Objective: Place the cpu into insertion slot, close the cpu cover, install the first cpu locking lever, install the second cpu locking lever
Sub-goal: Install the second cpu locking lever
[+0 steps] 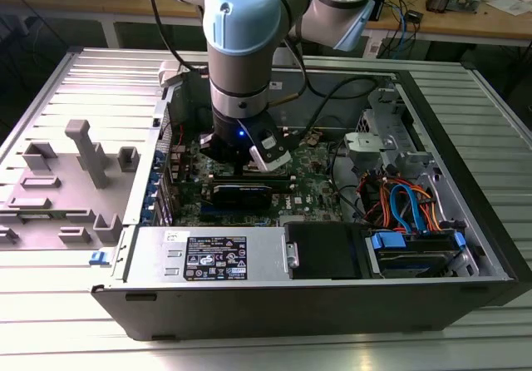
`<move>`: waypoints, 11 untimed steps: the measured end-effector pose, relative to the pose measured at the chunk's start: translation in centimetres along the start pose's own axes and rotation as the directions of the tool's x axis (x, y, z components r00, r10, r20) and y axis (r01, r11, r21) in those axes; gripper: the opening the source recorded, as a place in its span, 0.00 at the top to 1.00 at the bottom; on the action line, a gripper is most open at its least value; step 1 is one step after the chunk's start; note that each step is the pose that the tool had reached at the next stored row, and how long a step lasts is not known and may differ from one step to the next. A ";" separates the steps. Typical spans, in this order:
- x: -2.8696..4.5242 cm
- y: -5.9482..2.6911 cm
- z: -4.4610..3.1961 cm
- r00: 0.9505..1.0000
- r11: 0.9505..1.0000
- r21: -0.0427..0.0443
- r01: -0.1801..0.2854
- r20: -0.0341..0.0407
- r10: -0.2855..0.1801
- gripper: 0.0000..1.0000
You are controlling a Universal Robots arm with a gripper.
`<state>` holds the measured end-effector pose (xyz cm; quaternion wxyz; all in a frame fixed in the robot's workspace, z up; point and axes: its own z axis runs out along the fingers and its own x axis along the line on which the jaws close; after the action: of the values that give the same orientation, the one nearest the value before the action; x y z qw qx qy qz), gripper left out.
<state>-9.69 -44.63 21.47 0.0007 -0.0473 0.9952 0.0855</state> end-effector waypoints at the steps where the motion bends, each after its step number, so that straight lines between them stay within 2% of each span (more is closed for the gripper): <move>1: 0.14 -0.01 0.10 1.000 1.000 0.000 0.000 0.000 0.000 0.89; 6: 0.38 -0.10 0.73 1.000 1.000 -0.008 0.000 0.001 0.000 0.89; 11: 0.48 -0.11 0.86 1.000 1.000 -0.011 0.000 0.001 0.000 0.89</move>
<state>-10.16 -44.63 20.61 0.0009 -0.0473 0.9947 0.0911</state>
